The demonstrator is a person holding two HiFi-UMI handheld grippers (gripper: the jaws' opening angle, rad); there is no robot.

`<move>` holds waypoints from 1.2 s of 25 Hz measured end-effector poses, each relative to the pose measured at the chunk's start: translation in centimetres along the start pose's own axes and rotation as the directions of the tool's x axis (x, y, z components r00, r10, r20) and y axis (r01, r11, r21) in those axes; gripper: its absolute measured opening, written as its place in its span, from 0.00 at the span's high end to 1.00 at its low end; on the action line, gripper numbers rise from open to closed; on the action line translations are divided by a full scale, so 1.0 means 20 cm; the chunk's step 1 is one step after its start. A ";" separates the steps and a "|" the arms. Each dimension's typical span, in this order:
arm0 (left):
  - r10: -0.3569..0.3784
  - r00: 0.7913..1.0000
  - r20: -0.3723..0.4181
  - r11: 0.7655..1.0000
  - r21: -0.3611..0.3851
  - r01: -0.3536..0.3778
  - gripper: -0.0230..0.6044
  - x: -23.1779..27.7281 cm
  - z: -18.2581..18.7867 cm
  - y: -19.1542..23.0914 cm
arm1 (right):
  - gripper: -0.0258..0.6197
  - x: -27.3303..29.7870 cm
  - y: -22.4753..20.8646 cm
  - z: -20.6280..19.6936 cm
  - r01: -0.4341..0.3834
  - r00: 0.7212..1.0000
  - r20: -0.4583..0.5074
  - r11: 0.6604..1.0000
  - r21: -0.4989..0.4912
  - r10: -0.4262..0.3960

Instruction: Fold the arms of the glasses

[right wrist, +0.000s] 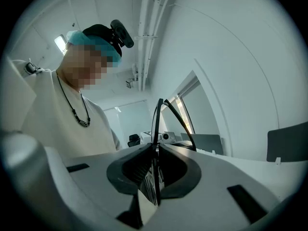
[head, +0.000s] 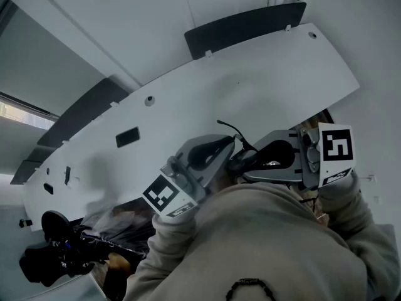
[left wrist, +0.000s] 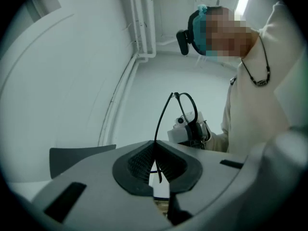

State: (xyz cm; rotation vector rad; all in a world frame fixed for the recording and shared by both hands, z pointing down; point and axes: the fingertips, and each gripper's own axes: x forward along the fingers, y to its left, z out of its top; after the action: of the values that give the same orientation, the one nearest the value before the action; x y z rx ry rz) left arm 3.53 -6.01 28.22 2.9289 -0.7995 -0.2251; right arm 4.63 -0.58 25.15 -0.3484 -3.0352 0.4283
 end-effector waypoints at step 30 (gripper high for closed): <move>-0.076 0.995 -0.057 0.995 0.065 0.080 0.89 0.07 -0.02 -0.16 | 0.87 0.02 0.04 0.09 -0.050 0.997 0.056 0.997 -0.062 0.054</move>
State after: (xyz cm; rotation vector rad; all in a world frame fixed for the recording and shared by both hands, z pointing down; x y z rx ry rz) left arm 6.37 -3.94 27.99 3.0186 -0.6988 -0.1255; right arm 4.26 -0.13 23.28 -0.4267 -3.1062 0.3553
